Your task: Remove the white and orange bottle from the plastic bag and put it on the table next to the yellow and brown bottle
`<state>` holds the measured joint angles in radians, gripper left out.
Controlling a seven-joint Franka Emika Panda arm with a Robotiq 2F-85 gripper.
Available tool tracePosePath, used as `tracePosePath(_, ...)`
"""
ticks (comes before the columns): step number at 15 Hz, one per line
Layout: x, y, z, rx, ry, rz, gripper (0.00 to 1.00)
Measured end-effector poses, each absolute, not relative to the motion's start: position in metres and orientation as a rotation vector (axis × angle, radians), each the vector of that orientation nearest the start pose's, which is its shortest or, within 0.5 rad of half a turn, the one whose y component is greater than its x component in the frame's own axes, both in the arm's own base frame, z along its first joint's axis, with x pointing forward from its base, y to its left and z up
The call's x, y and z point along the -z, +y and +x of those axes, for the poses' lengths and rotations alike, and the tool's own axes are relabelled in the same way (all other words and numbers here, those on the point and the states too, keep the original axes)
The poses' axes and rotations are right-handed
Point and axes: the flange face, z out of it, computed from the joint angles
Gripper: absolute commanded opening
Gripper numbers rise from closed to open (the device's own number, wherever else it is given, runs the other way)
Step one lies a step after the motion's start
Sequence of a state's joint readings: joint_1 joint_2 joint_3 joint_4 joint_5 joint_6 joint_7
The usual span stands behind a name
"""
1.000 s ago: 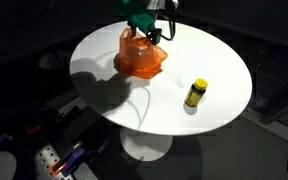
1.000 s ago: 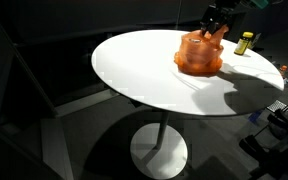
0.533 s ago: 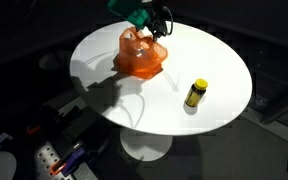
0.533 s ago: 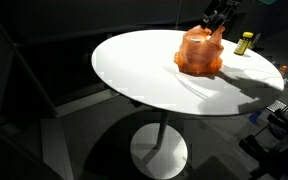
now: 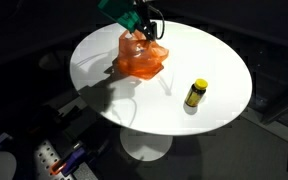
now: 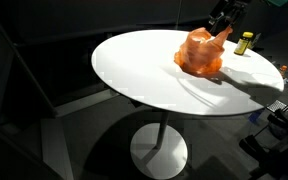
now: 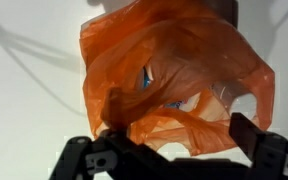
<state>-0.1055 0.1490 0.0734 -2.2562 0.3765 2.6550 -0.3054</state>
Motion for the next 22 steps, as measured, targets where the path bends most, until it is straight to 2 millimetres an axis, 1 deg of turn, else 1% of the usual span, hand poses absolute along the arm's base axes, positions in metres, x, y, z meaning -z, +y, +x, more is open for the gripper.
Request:
tracePosePath(3, -0.313, -0.032, 0.551, 0.33, 0.07, -2.924, 1.0)
tracePosePath(6, -0.303, -0.042, 0.548, 0.268, 0.1, -2.923, 1.0)
tracePosePath(8, -0.296, -0.047, 0.549, 0.251, 0.115, -2.925, 1.0)
tracePosePath(11, -0.285, -0.048, 0.554, 0.227, 0.11, -2.93, 1.0)
tracePosePath(15, -0.269, -0.04, 0.565, 0.197, 0.057, -2.946, 1.0)
tracePosePath(22, -0.263, -0.013, 0.583, 0.182, -0.092, -3.009, 1.0)
